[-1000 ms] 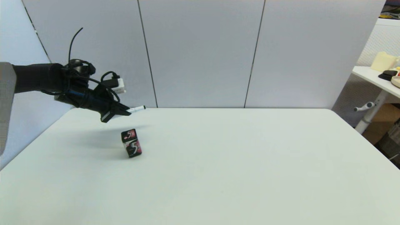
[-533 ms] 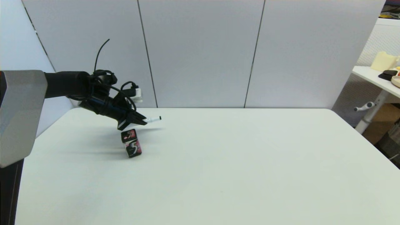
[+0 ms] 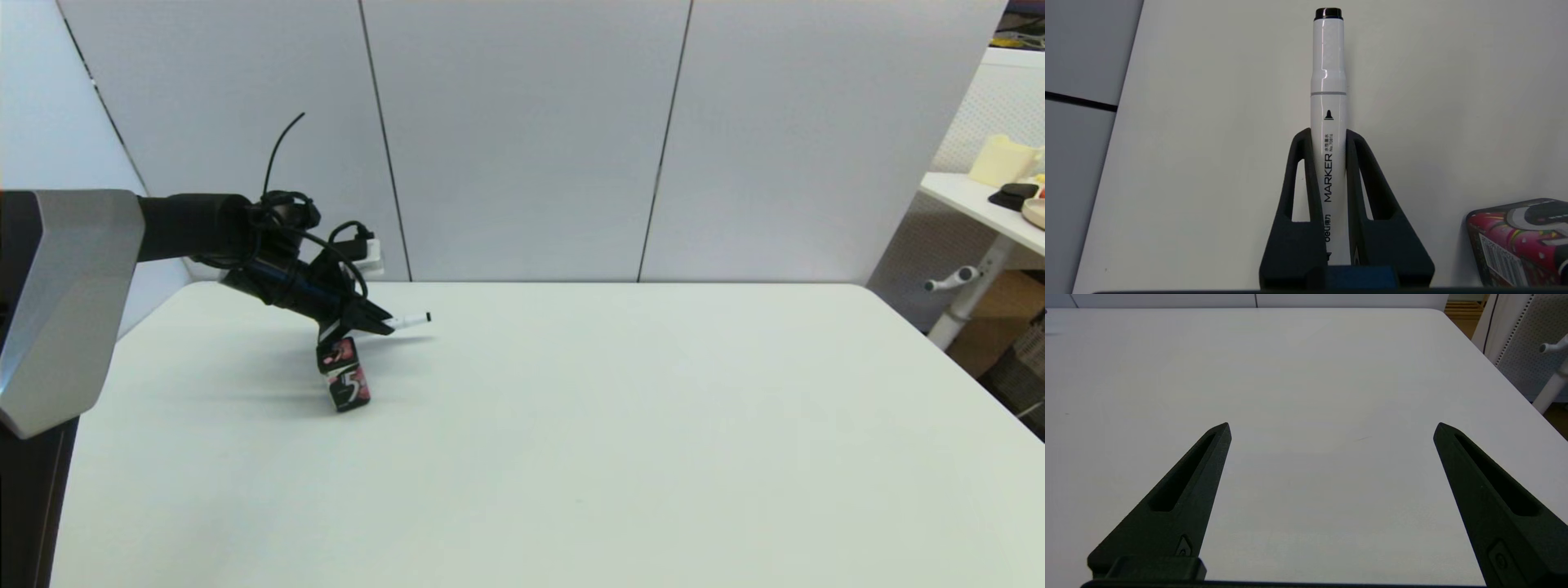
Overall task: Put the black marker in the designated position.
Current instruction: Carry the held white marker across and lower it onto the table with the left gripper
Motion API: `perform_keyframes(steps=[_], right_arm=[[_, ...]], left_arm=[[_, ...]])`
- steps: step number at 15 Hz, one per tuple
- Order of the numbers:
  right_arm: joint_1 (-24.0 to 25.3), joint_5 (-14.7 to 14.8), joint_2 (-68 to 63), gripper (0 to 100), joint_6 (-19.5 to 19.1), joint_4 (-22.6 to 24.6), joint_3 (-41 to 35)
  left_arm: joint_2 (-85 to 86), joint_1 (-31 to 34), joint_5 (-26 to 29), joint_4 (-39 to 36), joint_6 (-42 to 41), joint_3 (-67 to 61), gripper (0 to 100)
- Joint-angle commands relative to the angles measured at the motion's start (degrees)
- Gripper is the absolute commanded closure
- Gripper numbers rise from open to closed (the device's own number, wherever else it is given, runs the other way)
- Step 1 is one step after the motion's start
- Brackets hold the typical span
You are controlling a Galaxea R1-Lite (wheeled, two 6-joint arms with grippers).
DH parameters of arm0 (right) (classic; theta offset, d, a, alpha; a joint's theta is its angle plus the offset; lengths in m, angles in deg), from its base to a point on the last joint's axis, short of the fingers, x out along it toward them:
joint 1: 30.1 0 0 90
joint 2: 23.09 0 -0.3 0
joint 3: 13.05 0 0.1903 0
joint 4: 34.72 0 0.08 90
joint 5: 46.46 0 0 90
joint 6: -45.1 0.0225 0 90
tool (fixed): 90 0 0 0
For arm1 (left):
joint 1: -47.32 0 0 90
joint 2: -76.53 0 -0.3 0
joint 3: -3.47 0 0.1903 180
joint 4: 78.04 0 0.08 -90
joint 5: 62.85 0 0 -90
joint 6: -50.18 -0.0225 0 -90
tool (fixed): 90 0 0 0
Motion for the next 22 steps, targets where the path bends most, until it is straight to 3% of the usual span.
perform_keyframes(steps=[1, 22], right_arm=[[0.01, -0.05, -0.07, 0, 0.0, 0.04, 0.0], [0.01, -0.05, -0.07, 0, 0.0, 0.04, 0.0]], left_arm=[[-0.28, 0.01, 0.17, 2.32, -0.64, -0.07, 100], [-0.02, 0.27, 0.08, 2.58, -0.46, 0.02, 100]])
